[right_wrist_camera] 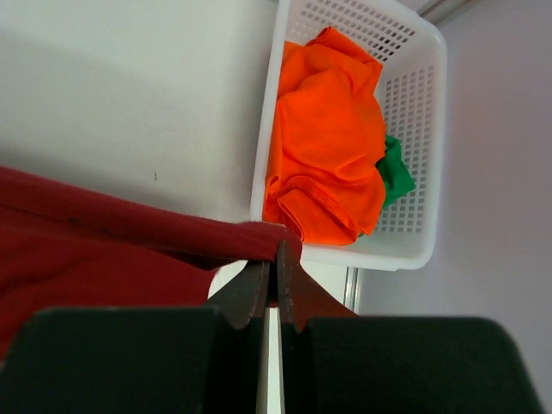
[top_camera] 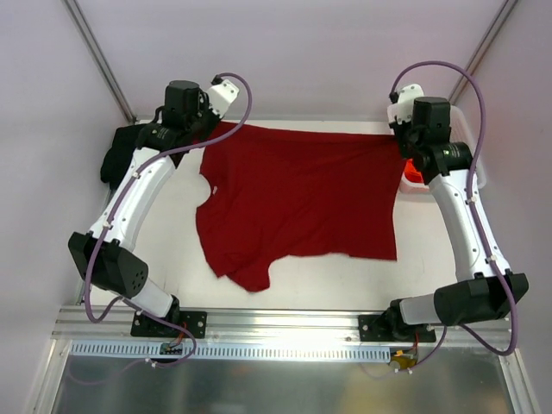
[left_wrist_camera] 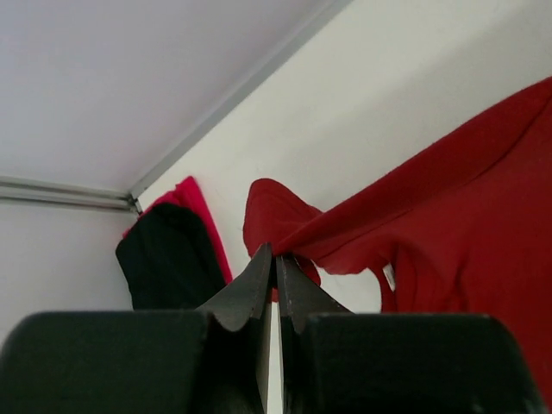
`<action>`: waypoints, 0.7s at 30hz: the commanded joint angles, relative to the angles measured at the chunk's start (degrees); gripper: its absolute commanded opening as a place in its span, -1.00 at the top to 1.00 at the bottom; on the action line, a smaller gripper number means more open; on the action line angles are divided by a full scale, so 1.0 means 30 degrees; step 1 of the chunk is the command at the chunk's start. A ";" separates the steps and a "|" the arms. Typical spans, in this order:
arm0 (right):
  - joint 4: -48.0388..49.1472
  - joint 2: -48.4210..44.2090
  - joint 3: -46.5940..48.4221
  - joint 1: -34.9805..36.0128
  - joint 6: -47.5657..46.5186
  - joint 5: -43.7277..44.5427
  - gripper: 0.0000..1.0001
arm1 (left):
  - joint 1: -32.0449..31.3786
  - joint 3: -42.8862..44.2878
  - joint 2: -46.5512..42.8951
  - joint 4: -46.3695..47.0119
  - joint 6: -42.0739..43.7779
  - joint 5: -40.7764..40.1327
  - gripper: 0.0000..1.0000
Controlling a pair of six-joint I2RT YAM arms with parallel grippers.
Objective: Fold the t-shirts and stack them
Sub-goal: Flatten the tshirt out
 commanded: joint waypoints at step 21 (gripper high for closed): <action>0.2799 -0.6309 0.4903 -0.0580 0.1574 -0.0080 1.00 | 0.0427 0.5171 -0.7461 0.3945 -0.2090 -0.1753 1.00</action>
